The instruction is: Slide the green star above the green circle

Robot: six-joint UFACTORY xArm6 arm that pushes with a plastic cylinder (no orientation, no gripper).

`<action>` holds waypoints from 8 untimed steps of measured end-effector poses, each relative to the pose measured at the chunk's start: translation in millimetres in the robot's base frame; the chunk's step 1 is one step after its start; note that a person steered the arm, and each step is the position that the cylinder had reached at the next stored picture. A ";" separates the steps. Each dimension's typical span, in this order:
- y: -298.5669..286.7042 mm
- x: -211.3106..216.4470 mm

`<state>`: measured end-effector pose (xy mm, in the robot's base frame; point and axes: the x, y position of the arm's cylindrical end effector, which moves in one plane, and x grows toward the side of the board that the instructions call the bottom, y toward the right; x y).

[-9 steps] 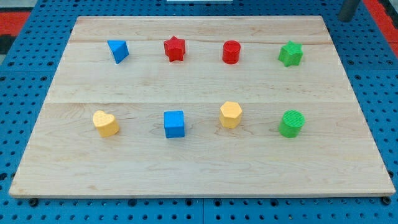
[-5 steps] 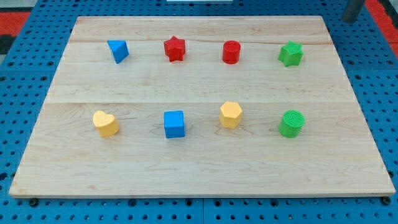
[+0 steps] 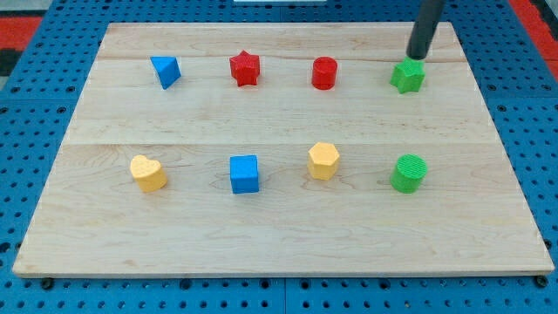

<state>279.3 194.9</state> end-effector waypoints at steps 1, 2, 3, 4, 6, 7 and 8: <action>-5.6 25.4; -5.5 56.1; -5.5 82.3; -5.7 80.2; -32.2 100.1; -37.2 140.2; -37.2 161.7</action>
